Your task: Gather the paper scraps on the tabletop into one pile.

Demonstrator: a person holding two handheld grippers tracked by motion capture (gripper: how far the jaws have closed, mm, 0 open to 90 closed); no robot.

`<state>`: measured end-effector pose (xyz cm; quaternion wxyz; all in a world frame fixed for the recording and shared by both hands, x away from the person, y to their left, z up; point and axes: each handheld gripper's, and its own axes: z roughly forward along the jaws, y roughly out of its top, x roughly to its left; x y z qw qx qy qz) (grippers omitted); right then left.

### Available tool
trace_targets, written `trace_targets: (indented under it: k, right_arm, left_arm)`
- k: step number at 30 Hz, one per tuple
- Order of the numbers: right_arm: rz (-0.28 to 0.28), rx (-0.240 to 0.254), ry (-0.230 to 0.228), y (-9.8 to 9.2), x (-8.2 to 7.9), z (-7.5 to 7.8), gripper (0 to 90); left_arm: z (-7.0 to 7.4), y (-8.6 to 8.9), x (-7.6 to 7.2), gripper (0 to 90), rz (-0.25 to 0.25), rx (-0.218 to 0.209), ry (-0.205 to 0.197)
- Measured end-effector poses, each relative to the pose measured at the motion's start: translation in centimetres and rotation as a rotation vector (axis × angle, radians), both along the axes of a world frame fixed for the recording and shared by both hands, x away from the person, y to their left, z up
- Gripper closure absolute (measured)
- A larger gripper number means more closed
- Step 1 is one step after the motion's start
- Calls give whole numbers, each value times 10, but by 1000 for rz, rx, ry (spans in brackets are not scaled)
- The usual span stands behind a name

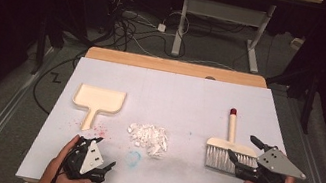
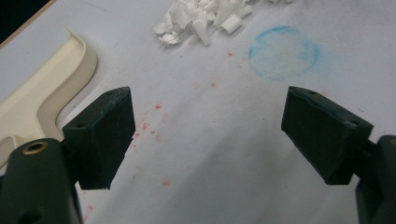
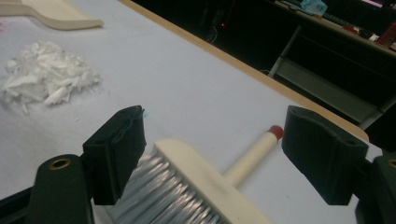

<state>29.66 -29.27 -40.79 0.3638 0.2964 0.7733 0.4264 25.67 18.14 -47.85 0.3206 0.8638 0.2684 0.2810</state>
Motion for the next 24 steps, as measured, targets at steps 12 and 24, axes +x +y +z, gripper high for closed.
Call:
trace_targets:
  k: [12,24]
  right_arm:
    - [18,-15,37,-12,-21,-32,213]
    - [56,-41,46,-10,-30,-47,207]
  left_arm:
    - [2,-2,6,162,12,-13,-13]
    - [3,-6,12,159,12,-33,-37]
